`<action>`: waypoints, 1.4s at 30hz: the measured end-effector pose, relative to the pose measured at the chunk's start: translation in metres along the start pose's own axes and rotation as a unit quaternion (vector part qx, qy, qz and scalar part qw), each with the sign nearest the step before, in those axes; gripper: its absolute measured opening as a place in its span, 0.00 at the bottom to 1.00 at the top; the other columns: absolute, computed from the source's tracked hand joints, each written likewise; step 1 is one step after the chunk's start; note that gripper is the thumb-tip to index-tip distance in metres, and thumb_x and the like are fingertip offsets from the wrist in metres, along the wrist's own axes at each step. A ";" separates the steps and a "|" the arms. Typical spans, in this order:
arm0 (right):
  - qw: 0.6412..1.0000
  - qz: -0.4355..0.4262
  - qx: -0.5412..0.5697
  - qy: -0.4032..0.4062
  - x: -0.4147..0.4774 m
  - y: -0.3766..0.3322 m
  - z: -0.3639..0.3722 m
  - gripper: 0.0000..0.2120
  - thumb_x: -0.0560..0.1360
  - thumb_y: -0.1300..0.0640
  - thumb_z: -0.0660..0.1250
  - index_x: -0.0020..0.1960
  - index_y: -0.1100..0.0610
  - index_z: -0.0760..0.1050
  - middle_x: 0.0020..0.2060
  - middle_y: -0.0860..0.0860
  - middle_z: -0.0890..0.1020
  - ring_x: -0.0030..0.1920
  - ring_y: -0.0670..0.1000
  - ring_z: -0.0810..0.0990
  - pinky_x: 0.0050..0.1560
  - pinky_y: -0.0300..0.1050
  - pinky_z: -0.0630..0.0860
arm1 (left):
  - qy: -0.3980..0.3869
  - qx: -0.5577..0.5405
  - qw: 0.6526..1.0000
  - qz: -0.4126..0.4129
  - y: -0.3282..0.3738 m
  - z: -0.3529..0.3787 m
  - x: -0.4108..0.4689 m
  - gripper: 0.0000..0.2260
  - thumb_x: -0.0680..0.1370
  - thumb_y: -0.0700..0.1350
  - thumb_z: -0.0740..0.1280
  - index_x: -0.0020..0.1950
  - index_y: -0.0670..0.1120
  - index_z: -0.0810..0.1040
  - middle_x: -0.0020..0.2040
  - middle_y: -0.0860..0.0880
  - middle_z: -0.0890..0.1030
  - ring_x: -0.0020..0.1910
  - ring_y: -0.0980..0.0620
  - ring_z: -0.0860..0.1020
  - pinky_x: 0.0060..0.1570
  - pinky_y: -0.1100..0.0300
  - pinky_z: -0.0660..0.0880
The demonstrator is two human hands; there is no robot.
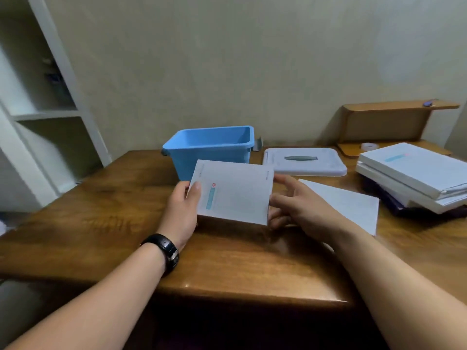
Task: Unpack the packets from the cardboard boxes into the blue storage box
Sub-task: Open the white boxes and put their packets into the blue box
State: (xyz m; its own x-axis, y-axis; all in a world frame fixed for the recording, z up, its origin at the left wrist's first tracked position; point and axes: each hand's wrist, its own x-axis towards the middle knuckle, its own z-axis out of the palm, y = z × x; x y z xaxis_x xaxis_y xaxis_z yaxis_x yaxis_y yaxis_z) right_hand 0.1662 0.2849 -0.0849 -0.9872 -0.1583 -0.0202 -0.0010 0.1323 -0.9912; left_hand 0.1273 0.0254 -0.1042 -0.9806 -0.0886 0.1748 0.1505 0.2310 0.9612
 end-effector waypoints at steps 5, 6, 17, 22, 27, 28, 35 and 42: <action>1.000 -0.020 -0.016 0.002 0.003 0.009 -0.002 0.27 0.81 0.52 0.74 0.76 0.45 0.68 0.54 0.57 0.89 0.49 0.61 0.90 0.54 0.54 0.87 | 0.027 0.061 0.997 0.028 -0.005 0.005 0.000 0.13 0.87 0.56 0.59 0.66 0.52 0.74 0.58 0.55 0.82 0.58 0.54 0.83 0.43 0.61 0.78; 0.999 -0.020 -0.032 0.003 0.002 0.010 -0.002 0.25 0.82 0.52 0.73 0.76 0.45 0.69 0.54 0.56 0.89 0.49 0.59 0.90 0.54 0.54 0.87 | 0.031 0.089 0.995 0.034 -0.006 0.006 0.000 0.15 0.86 0.57 0.60 0.70 0.53 0.73 0.63 0.55 0.79 0.61 0.54 0.81 0.44 0.64 0.77; 0.998 -0.038 -0.055 0.004 0.013 0.017 0.010 0.15 0.85 0.61 0.65 0.71 0.53 0.75 0.53 0.63 0.88 0.46 0.62 0.89 0.46 0.51 0.88 | -0.315 0.560 0.708 0.293 0.041 0.032 0.033 0.63 0.61 0.82 0.69 0.81 0.66 0.29 0.87 0.51 0.40 0.86 0.46 0.40 0.81 0.34 0.40; 0.999 -0.017 -0.034 0.004 0.032 0.004 0.005 0.20 0.80 0.61 0.64 0.70 0.52 0.77 0.55 0.65 0.87 0.51 0.65 0.89 0.58 0.63 0.86 | -0.257 0.498 0.758 0.333 0.035 0.024 0.043 0.61 0.61 0.80 0.70 0.84 0.64 0.39 0.79 0.52 0.60 0.77 0.47 0.62 0.79 0.46 0.58; 0.998 -0.011 0.043 -0.036 0.058 0.001 0.014 0.24 0.83 0.63 0.63 0.76 0.49 0.73 0.61 0.62 0.85 0.57 0.62 0.87 0.63 0.58 0.83 | -0.220 0.431 0.829 0.279 0.029 0.005 0.050 0.59 0.63 0.75 0.75 0.83 0.68 0.41 0.78 0.57 0.61 0.76 0.53 0.61 0.78 0.48 0.57; 0.997 -0.016 0.068 -0.037 0.060 0.003 0.015 0.26 0.83 0.63 0.63 0.79 0.47 0.70 0.59 0.64 0.85 0.53 0.62 0.85 0.58 0.55 0.83 | -0.214 0.422 0.838 0.271 0.029 0.002 0.051 0.59 0.63 0.75 0.75 0.83 0.68 0.42 0.78 0.57 0.61 0.76 0.53 0.61 0.79 0.48 0.57; 0.982 -0.111 -0.144 0.040 0.046 0.008 0.014 0.07 0.85 0.51 0.67 0.60 0.42 0.80 0.53 0.49 0.83 0.45 0.49 0.87 0.47 0.44 0.87 | -0.210 0.461 0.820 0.264 0.025 0.001 0.055 0.58 0.63 0.78 0.73 0.82 0.69 0.40 0.79 0.57 0.59 0.77 0.52 0.59 0.80 0.47 0.55; 0.910 -0.133 -0.363 0.149 0.055 0.021 0.018 0.04 0.82 0.47 0.70 0.55 0.42 0.82 0.51 0.43 0.74 0.51 0.44 0.77 0.51 0.40 0.77 | -0.155 0.512 0.779 0.327 0.009 0.017 0.049 0.58 0.61 0.84 0.64 0.83 0.67 0.40 0.83 0.53 0.58 0.82 0.48 0.58 0.83 0.43 0.47</action>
State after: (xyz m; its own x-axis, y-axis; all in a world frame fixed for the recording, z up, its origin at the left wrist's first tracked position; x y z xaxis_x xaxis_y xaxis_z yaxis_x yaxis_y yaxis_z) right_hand 0.1152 0.2613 -0.1091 -0.9358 -0.0209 0.3519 -0.2446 0.7573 -0.6055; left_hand 0.0785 0.0398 -0.0911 -0.7440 0.5733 0.3432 0.6065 0.7950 -0.0133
